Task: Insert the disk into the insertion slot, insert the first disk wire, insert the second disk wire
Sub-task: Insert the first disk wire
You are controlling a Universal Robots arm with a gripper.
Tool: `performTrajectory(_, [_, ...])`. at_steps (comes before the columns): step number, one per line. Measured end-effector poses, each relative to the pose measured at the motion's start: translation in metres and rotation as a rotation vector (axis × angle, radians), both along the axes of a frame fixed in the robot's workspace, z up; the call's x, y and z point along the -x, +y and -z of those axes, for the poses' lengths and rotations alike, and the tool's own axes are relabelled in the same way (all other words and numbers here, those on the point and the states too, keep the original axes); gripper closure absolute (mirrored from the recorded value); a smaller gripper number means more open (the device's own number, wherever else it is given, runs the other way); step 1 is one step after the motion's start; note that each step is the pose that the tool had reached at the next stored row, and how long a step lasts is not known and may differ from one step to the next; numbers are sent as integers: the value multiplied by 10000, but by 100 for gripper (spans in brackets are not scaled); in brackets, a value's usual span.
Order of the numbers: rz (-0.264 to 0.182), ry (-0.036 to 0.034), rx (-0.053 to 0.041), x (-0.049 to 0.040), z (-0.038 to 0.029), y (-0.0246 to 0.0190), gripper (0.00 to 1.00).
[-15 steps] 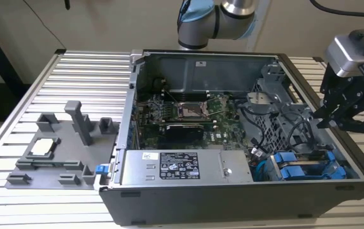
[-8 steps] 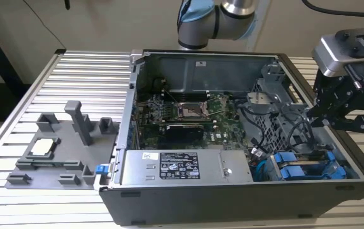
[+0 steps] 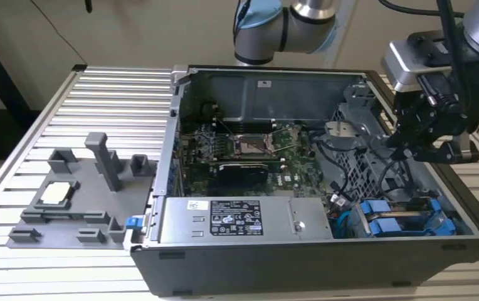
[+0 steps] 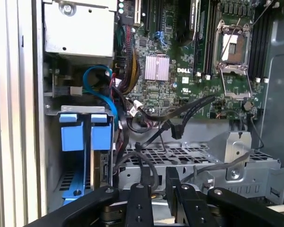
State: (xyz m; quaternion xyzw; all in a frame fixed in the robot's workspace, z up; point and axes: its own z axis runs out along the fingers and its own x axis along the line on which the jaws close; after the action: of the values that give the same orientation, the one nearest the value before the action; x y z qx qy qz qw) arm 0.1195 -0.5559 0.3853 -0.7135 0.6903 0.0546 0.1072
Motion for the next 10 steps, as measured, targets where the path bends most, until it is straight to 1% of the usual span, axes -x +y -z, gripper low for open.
performTrajectory(3, [-51, 1, 234, 16, 0, 61, 73])
performTrajectory(4, [-84, 0, 292, 22, 0, 79, 73])
performTrajectory(5, [-115, 0, 326, 33, 1, 102, 73])
performTrajectory(7, [-164, -1, 343, 56, 1, 137, 73])
performTrajectory(8, [-181, -1, 347, 67, 2, 143, 73])
performTrajectory(9, [-207, -1, 382, 74, 1, 145, 73])
performTrajectory(10, [-250, -2, 437, 83, 2, 146, 73])
